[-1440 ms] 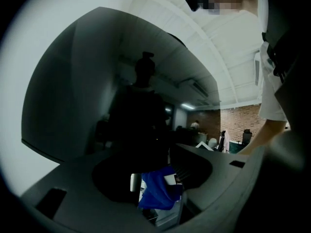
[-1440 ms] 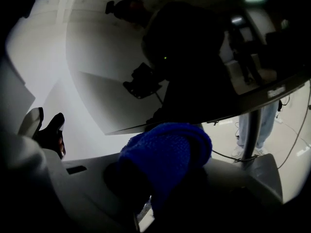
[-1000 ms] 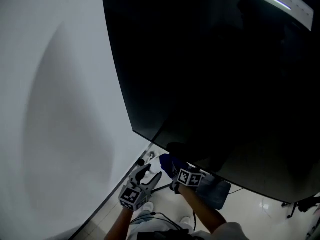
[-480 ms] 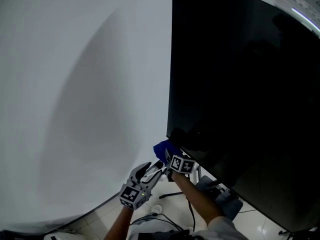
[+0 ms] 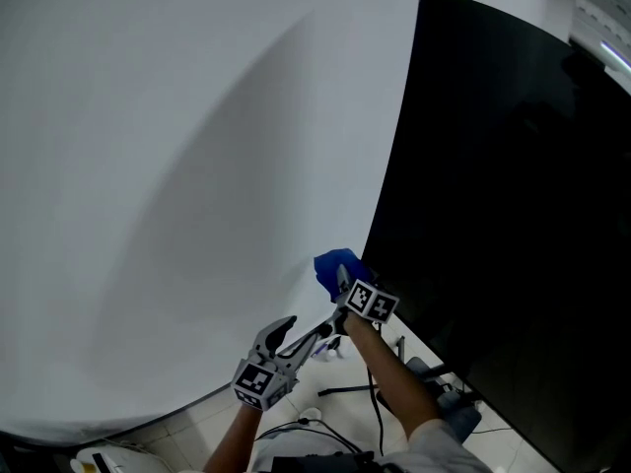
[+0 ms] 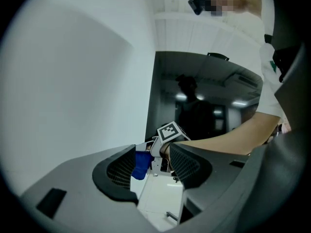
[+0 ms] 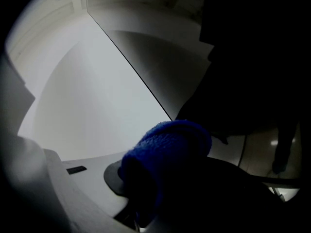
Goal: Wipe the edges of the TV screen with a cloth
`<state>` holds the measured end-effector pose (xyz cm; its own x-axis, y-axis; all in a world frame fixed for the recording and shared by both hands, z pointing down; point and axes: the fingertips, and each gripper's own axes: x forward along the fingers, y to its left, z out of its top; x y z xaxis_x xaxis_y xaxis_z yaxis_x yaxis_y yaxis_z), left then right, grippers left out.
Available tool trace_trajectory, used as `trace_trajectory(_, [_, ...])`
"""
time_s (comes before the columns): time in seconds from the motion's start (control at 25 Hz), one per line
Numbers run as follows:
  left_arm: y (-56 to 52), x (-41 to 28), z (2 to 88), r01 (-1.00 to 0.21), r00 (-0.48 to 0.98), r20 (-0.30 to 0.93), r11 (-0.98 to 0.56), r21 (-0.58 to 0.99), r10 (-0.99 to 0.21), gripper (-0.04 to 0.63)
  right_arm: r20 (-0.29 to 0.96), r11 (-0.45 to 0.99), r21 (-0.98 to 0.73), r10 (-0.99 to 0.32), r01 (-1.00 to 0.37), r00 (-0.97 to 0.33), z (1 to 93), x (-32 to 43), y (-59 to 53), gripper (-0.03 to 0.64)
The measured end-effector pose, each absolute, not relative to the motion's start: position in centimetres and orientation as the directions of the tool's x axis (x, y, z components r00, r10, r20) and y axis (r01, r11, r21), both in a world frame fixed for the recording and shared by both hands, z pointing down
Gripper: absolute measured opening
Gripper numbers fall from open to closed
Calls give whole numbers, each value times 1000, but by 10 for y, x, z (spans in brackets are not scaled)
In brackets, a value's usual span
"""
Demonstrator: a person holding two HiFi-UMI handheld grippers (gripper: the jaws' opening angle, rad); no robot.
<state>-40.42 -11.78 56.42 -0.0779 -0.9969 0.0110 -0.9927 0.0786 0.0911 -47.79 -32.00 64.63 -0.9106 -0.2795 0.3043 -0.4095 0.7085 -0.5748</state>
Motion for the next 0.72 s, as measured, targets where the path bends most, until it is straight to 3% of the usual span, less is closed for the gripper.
trace_trajectory(0.2, [-115,-432,556,-996,-43,-2,43,73,-999,196,230,728,-547,-343,-412,-911,589,-507,-323,101])
trace_trajectory(0.4, [-116,-435,533,-999,-30,-35,29,42,-999,196,14,784,-523,-383,-333,-924,491,-517,-327,101])
trace_trajectory(0.72, [-127,-425,497,-1000,22,-86,-21,-12,-996,196,-215,810,-524,-423,-262,-880,351,-516,-326,100])
